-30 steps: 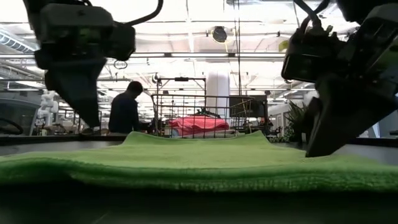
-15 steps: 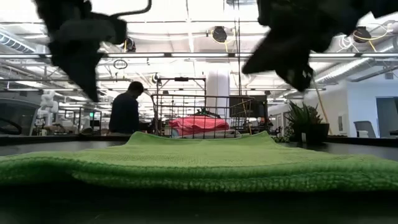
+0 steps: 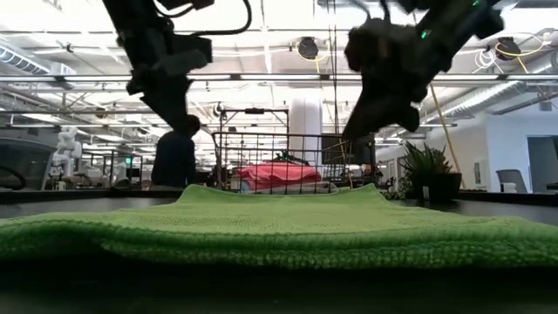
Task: Fold microfiber towels
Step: Fold the green microfiber cloth
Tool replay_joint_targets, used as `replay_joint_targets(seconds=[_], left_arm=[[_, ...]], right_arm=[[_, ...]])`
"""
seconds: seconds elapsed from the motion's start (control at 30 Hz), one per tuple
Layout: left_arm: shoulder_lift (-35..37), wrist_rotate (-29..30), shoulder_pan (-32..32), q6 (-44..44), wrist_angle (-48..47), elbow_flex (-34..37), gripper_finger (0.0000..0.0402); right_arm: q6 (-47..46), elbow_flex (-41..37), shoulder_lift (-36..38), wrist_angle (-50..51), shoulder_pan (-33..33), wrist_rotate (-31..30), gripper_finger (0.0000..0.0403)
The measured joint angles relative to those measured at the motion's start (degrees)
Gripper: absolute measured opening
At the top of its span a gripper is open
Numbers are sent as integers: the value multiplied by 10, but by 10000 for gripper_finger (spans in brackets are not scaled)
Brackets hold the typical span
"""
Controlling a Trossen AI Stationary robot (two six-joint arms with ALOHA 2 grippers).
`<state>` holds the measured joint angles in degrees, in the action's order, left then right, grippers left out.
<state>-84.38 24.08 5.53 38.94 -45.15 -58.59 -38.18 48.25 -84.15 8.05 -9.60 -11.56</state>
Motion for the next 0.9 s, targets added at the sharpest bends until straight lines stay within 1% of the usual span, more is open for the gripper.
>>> replay_joint_targets(seconds=[0.1,0.2,0.3,0.4,0.5,0.6,0.67,0.77,0.9], left_arm=[[0,7,-20,-11,9,1,73],[0,19,-39,-10,23,1,87],[0,19,-62,16,40,1,98],[0,5,-83,21,48,1,109],[0,-27,-96,-58,51,1,118],[0,-73,-102,-176,51,1,120],[0,-104,-103,-265,50,1,120],[0,-144,-102,-379,48,1,120],[0,-181,-101,-469,48,1,120]], right_arm=[[35,-1,4,48,37,18,44],[89,0,8,62,76,45,62],[135,0,10,63,117,79,77],[172,0,16,68,156,120,90],[206,0,24,73,186,151,101],[241,0,39,71,204,179,106],[262,0,53,86,210,192,107],[286,0,76,105,212,193,106],[312,0,99,104,212,191,101]])
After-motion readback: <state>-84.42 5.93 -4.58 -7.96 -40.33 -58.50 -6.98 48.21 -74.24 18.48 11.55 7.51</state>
